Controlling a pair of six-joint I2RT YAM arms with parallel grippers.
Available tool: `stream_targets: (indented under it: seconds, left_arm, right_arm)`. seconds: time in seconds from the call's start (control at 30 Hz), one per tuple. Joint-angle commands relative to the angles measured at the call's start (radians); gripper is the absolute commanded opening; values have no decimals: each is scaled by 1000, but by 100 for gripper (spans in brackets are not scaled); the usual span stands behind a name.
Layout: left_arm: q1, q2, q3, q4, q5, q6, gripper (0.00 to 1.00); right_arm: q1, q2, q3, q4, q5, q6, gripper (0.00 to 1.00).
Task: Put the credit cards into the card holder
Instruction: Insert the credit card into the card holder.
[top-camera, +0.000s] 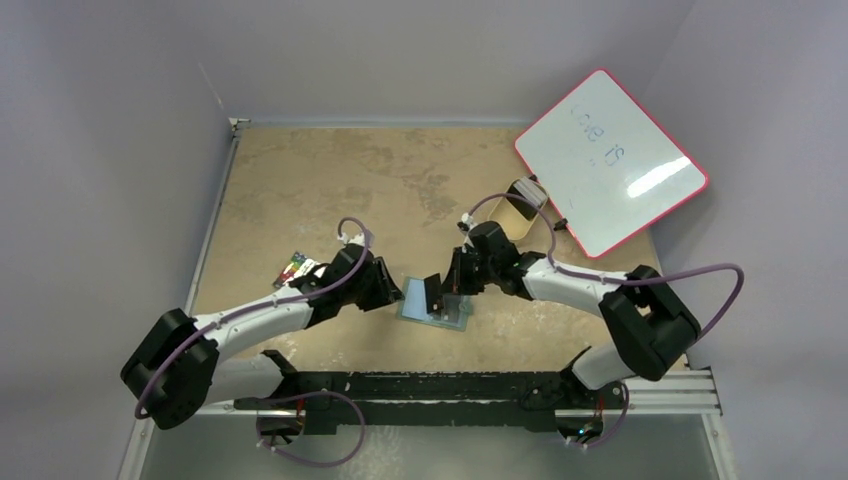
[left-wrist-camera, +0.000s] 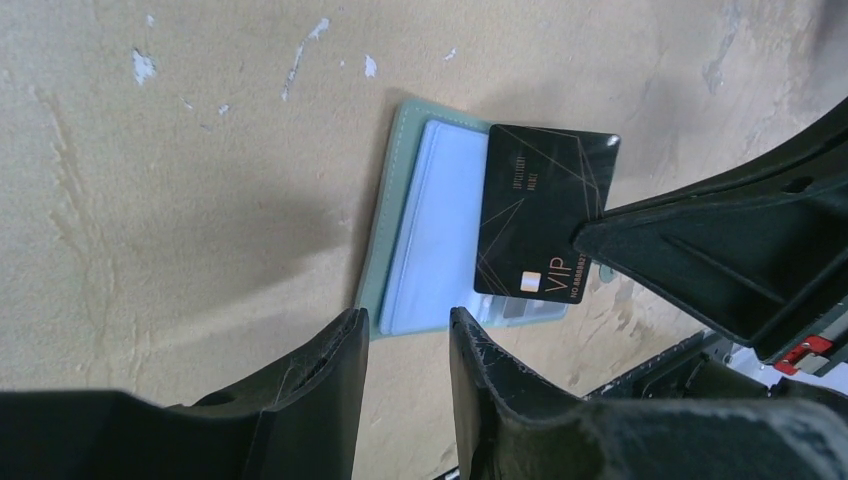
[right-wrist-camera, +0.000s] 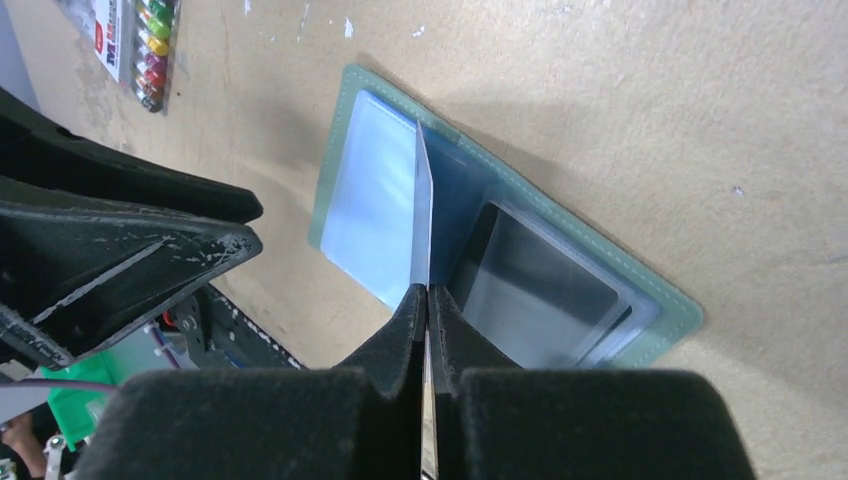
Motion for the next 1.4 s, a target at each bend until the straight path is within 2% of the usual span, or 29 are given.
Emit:
stream_targets:
  seconds: [0.0, 0.1, 0.23, 0.43, 0.7, 1.0, 1.37]
  left_arm:
    - [1, 23, 10, 49, 80, 28, 34]
    - [-4, 27, 1, 97, 124, 25, 29]
    - [-16, 36, -34, 193, 158, -6, 15]
    - [-28, 85, -54, 205, 128, -15, 2]
    - [-28, 74, -38, 107, -24, 38, 1]
    - [-28, 118, -62, 106, -42, 59, 1]
    - [-30, 117, -95, 121, -35, 49, 1]
  right_arm:
    - [2, -67, 24, -105, 35, -22, 0]
    - [2, -113, 3, -106, 59, 10, 0]
    - [2, -142, -37, -110, 55, 47, 0]
    - [2, -172, -93, -96, 32, 117, 0]
    - [2, -149, -196, 62, -30, 216, 0]
    - [1, -93, -236, 208, -42, 265, 0]
    - [-8, -69, -231, 273, -6, 257, 0]
